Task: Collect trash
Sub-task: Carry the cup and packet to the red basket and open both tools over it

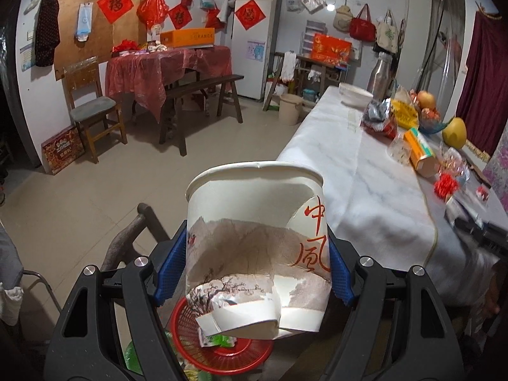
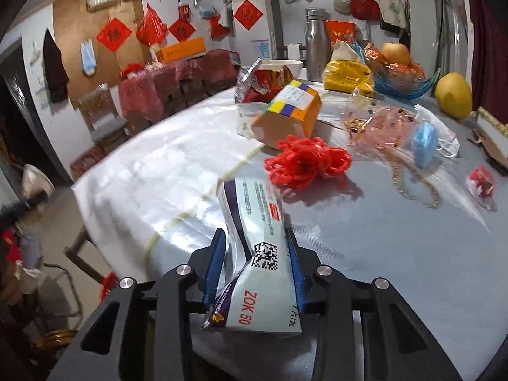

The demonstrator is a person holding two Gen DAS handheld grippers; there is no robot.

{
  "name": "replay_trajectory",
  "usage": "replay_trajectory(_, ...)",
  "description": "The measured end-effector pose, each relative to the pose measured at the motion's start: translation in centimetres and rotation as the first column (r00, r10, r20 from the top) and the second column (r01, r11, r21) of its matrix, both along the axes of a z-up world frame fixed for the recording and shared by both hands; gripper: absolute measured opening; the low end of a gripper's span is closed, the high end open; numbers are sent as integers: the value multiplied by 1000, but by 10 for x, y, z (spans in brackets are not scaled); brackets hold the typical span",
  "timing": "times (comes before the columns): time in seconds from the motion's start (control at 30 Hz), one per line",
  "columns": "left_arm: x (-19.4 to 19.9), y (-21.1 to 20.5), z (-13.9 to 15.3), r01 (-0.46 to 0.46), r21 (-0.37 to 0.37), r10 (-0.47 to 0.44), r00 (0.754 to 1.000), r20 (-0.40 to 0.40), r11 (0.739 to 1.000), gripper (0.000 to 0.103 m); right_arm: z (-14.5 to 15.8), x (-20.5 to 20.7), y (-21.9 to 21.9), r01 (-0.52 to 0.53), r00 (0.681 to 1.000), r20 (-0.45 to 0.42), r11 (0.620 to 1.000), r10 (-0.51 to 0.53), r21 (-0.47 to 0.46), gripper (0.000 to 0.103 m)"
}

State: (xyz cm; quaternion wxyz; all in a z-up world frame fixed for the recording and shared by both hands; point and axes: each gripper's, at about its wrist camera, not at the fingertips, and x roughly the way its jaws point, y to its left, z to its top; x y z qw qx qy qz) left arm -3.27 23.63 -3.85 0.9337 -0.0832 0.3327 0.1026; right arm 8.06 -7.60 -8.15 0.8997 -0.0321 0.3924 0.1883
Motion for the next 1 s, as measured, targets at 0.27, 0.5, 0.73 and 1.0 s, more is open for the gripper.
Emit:
replay_trajectory(0.27, -8, 17, -40, 0, -2, -1, 989, -149, 1000, 75, 33, -12, 18, -76, 996, 53, 995, 72, 70, 35)
replay_trajectory(0.5, -9, 39, -51, -48, -78, 33, 983, -181, 996, 87, 41, -18, 55, -161, 986, 55, 982, 157, 96, 35)
replay_trajectory(0.73, -15, 50, -41, -87, -49, 79, 986, -148, 995, 89, 51, -31, 99, -299, 954, 41, 946, 297, 123, 35)
replay_trajectory(1.0, -20, 62, -28, -150, 24, 151, 982, -115, 988, 95, 42, -52, 169, -459, 885, -20, 879, 465, 130, 35)
